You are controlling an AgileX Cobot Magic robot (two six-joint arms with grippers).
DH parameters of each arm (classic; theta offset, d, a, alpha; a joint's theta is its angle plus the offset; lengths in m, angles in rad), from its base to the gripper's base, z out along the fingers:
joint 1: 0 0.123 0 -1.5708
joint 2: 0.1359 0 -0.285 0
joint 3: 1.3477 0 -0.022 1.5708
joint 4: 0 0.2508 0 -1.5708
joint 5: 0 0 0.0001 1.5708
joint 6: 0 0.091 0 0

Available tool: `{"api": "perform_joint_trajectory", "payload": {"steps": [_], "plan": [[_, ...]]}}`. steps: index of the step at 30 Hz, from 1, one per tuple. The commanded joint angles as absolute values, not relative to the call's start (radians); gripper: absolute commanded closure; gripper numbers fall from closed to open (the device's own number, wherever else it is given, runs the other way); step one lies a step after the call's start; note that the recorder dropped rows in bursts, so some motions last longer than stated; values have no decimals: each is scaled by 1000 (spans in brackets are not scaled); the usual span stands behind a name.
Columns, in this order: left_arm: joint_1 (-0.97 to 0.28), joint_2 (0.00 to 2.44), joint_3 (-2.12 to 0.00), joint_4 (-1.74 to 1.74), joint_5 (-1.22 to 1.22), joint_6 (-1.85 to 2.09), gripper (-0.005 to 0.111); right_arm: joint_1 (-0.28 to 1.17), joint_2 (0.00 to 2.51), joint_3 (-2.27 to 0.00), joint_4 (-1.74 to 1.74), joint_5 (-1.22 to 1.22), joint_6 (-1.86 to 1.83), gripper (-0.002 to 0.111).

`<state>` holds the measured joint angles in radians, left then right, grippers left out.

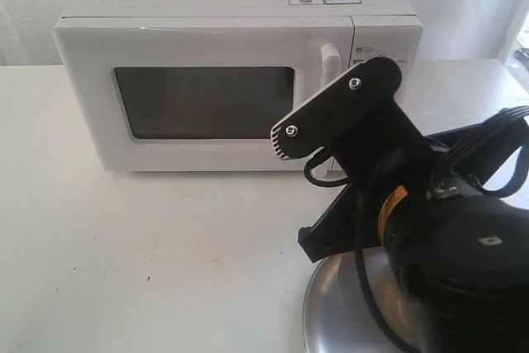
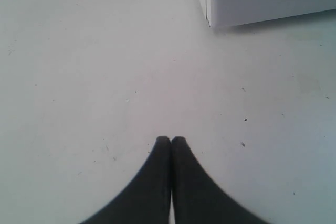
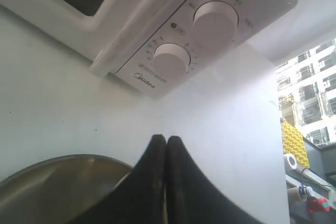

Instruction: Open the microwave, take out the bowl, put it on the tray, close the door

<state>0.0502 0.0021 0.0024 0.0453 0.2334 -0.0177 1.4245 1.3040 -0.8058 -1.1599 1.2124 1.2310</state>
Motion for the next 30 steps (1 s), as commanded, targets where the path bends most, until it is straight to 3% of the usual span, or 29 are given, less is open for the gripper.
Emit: {"api": "perform_joint_trajectory", "payload": {"steps": [1,5,11,15,17,23,30], "plan": [[46,0,0,38,233,-22,107,1427,1290,-800,-1151,1221,1233,108],[46,0,0,38,233,-22,107,1425,1258,-800,-1106,1221,1310,108],[46,0,0,38,233,-22,107,1406,1136,-753,-1040,1221,2104,108],[46,0,0,38,233,-22,107,1301,998,-660,-1107,778,2104,108],[46,0,0,38,233,-22,107,1214,919,-614,-1190,540,2104,108],[46,0,0,38,233,-22,107,878,635,-485,-1142,191,2104,108],[46,0,0,38,233,-22,107,494,182,-226,-823,21,2104,108]]}}
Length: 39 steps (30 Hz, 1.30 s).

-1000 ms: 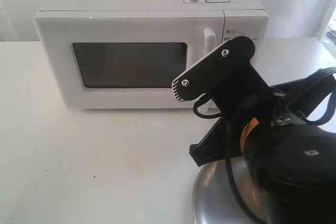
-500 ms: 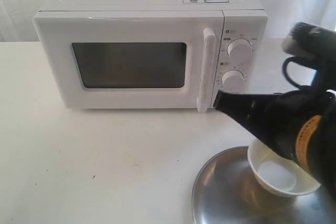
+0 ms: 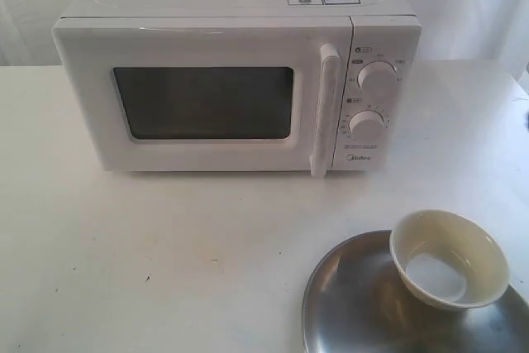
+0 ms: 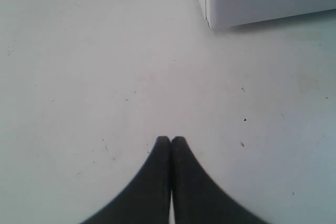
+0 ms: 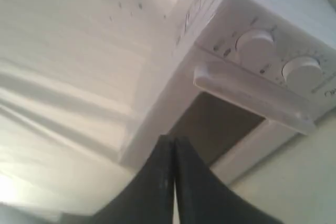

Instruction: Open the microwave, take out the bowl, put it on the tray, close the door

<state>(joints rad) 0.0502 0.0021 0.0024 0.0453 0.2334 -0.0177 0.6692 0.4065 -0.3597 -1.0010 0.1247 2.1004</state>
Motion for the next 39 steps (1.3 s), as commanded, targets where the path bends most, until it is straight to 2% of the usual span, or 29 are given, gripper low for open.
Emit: {"api": "perform_joint_trajectory", "payload": {"steps": [1,4,7,12,19,23,27,29,39], "plan": [[46,0,0,38,233,-22,107,448,104,-180,-700,-14,2104,108],[46,0,0,38,233,-22,107,407,0,-102,-447,-90,2104,108],[46,0,0,38,235,-22,107,400,0,-80,-337,-119,2104,108],[46,0,0,38,233,-22,107,400,4,-68,-410,0,2008,108],[46,0,0,38,233,-22,107,398,0,0,-217,314,1232,108],[46,0,0,38,233,-22,107,398,0,0,-231,258,664,108],[46,0,0,38,233,-22,107,398,0,0,-28,314,-67,108],[46,0,0,38,233,-22,107,398,0,0,84,312,-305,108],[46,0,0,38,233,-22,107,323,0,0,-47,312,-38,108]]}}
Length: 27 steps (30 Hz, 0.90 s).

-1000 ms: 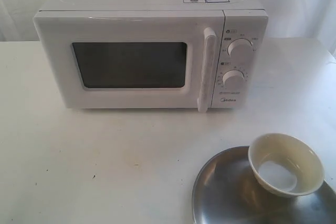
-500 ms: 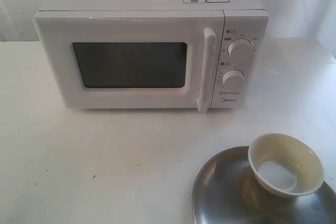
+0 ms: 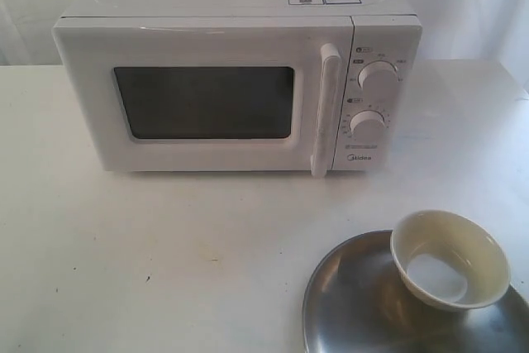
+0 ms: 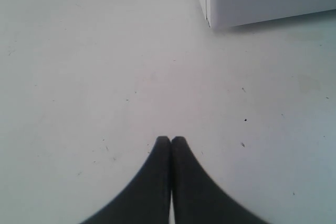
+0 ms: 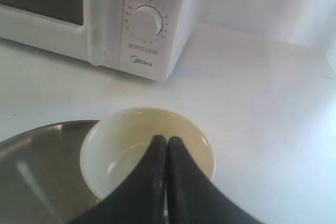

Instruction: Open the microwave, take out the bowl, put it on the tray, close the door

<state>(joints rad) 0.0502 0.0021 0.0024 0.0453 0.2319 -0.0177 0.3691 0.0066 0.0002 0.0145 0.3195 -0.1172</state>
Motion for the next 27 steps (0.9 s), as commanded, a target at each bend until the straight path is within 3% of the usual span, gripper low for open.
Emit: {"api": "perform_joint_trajectory", "payload": {"steps": [1,27], "plan": [[46,0,0,38,233,-22,107,312,0,0,-47,312,-38,108],[46,0,0,38,233,-22,107,296,0,0,-45,314,-14,108]]}}
